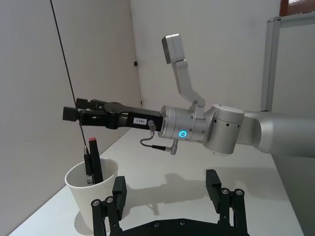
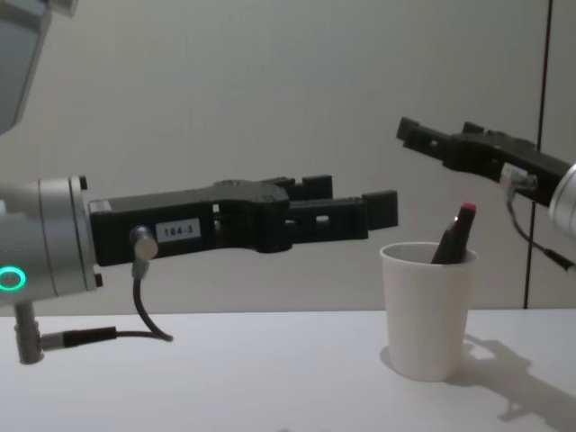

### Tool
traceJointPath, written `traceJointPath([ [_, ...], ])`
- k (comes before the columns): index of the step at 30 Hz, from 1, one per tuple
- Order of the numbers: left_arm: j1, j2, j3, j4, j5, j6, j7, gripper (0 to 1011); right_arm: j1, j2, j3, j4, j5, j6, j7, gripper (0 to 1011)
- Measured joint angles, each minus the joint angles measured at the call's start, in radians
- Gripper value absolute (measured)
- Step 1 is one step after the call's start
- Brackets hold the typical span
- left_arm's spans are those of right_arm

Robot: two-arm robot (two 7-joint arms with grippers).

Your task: Place the pen into the pen holder.

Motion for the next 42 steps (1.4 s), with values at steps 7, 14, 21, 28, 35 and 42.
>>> traceJointPath([
  [7,0.000,0.000,0.000,0.000,0.000,0.000,0.000,1001,-0.037,0.019,0.012,-0.061,0.019,0.002,-0.046,1002],
  [14,0.000,0.000,0.000,0.000,0.000,0.000,0.000,1001,-0.096,0.049,0.031,-0.144,0.036,0.007,-0.115,1001],
  [21,0.000,0.000,0.000,0.000,0.000,0.000,0.000,1001,-0.149,0.076,0.045,-0.209,0.052,0.014,-0.166,1002],
  [28,0.000,0.000,0.000,0.000,0.001,0.000,0.000,1001,-0.171,0.086,0.052,-0.236,0.060,0.017,-0.188,1002],
  [35,0.002,-0.003,0.003,0.000,0.014,-0.002,0.031,1001,-0.195,0.094,0.050,-0.259,0.043,0.034,-0.194,1002],
  [42,0.008,-0.013,0.011,-0.001,0.050,-0.009,0.112,1001,-0.253,0.111,0.047,-0.316,0.001,0.075,-0.212,1002],
])
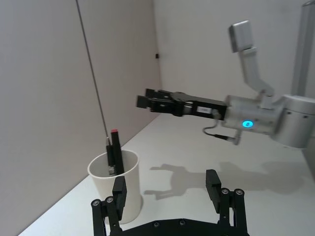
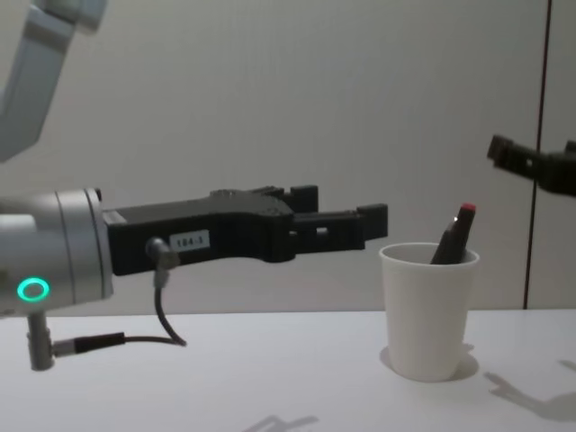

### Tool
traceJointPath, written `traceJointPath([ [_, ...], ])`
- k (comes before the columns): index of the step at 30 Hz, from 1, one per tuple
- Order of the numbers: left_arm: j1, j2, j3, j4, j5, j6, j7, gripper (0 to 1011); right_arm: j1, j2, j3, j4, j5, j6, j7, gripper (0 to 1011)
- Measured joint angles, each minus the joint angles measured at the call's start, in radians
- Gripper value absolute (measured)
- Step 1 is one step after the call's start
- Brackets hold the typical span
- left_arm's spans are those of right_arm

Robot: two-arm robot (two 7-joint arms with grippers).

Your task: Place the pen into the pen holder.

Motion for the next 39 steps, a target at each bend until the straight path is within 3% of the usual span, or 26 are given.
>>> traceJointPath([
  [18,0.018,-0.028,0.024,-0.004,0.107,-0.022,0.240,1001,-0.164,0.048,-0.010,-0.160,-0.117,0.115,-0.049,1001],
  [25,0.024,-0.038,0.033,-0.005,0.146,-0.030,0.331,1001,-0.191,0.057,-0.011,-0.186,-0.136,0.135,-0.057,1002],
  [39,0.036,-0.059,0.051,-0.008,0.227,-0.046,0.512,1001,-0.194,0.057,-0.011,-0.189,-0.139,0.136,-0.058,1002],
])
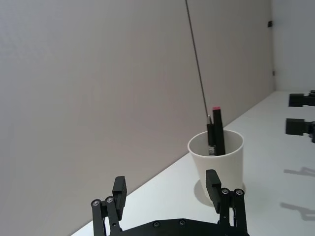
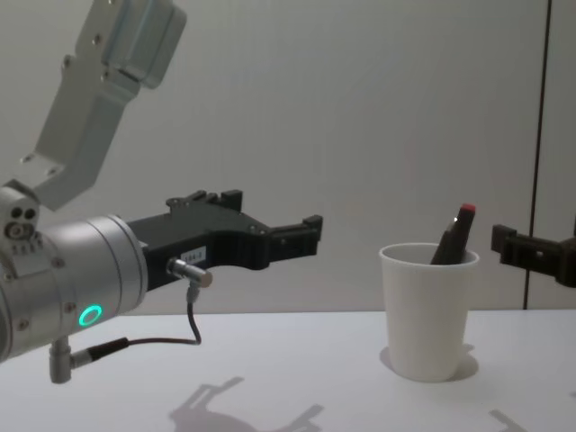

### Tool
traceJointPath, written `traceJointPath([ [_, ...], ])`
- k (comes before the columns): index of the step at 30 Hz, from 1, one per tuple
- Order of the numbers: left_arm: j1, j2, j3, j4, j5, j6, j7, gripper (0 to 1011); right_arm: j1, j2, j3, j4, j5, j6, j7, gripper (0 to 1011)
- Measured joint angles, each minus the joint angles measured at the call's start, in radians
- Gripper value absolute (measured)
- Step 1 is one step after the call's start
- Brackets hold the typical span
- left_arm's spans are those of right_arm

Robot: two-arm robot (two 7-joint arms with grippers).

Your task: Place the pen into the pen holder.

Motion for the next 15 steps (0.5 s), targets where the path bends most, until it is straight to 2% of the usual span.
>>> traceJointPath([
  [7,0.007,-0.012,0.009,-0.001,0.044,-0.009,0.098,1001,0.000,0.000,0.000,0.000,0.000,0.000,0.000,1002],
  [15,0.012,-0.019,0.016,-0.002,0.074,-0.016,0.166,1001,0.000,0.000,0.000,0.000,0.000,-0.001,0.001,1001],
])
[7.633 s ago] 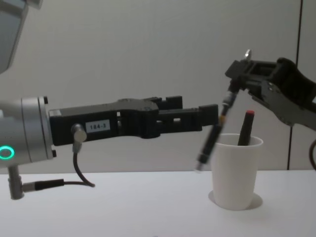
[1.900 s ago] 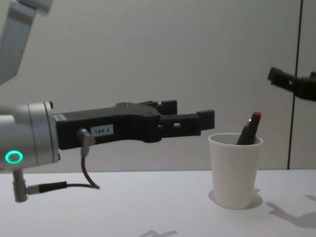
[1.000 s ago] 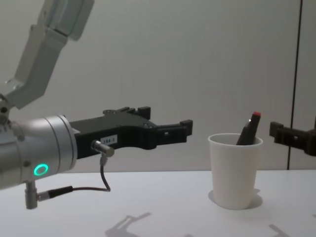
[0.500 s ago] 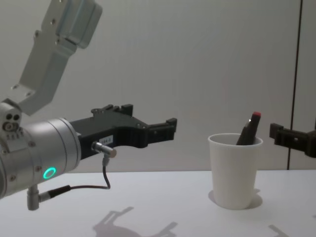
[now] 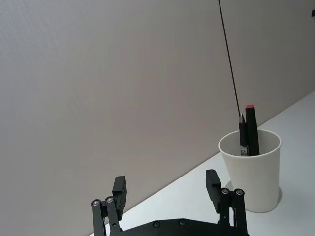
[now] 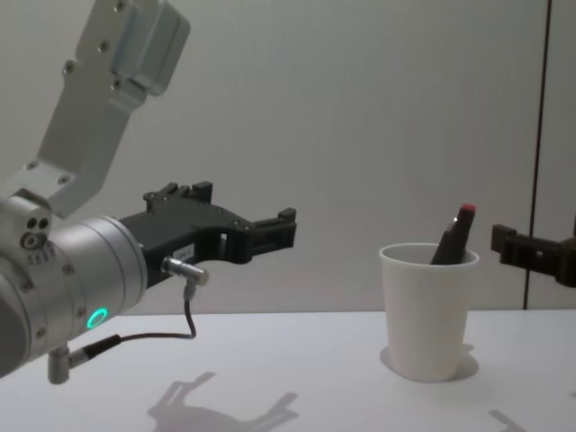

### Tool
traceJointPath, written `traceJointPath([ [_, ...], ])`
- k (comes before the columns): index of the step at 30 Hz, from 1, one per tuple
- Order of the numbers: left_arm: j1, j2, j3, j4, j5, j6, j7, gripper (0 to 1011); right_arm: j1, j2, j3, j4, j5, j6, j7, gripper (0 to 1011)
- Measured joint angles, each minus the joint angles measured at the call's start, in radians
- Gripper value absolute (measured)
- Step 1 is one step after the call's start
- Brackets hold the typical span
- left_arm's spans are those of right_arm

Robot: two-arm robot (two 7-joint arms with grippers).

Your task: Place the pen into the pen holder.

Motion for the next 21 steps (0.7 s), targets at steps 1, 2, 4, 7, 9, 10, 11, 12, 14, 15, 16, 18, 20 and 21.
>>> traceJointPath([
  [1,0.000,0.000,0.000,0.000,0.001,0.000,0.003,1001,0.000,0.000,0.000,0.000,0.000,0.000,0.000,1002],
  [2,0.000,-0.001,0.001,0.000,0.003,-0.001,0.006,1001,0.000,0.000,0.000,0.000,0.000,0.000,0.000,1002],
  [4,0.001,-0.001,0.001,0.000,0.005,-0.001,0.011,1001,0.000,0.000,0.000,0.000,0.000,0.000,0.000,1002],
  [7,0.001,-0.001,0.001,0.000,0.005,-0.001,0.013,1001,0.000,0.000,0.000,0.000,0.000,0.000,0.000,1002],
  [9,0.001,-0.001,0.001,0.000,0.005,-0.001,0.013,1001,0.000,0.000,0.000,0.000,0.000,0.000,0.000,1001],
  [10,0.001,-0.001,0.001,0.000,0.005,-0.001,0.013,1001,0.000,0.000,0.000,0.000,0.000,0.000,0.000,1002],
  [11,0.001,-0.001,0.001,0.000,0.005,-0.001,0.013,1001,0.000,0.000,0.000,0.000,0.000,0.000,0.000,1001],
  [12,0.001,-0.001,0.001,0.000,0.005,-0.001,0.013,1001,0.000,0.000,0.000,0.000,0.000,0.000,0.000,1001],
  [14,0.001,-0.001,0.001,0.000,0.005,-0.001,0.013,1001,0.000,0.000,0.000,0.000,0.000,0.000,0.000,1002],
  [15,0.001,-0.001,0.001,0.000,0.005,-0.001,0.013,1001,0.000,0.000,0.000,0.000,0.000,0.000,0.000,1002],
  [16,0.001,-0.001,0.001,0.000,0.005,-0.001,0.013,1001,0.000,0.000,0.000,0.000,0.000,0.000,0.000,1002],
  [18,0.001,-0.001,0.001,0.000,0.005,-0.001,0.013,1001,0.000,0.000,0.000,0.000,0.000,0.000,0.000,1002],
  [20,0.000,-0.001,0.001,0.000,0.005,-0.001,0.013,1001,0.000,0.000,0.000,0.000,0.000,0.000,0.000,1001],
  [21,0.000,-0.001,0.001,0.000,0.005,-0.001,0.013,1001,0.000,0.000,0.000,0.000,0.000,0.000,0.000,1002],
])
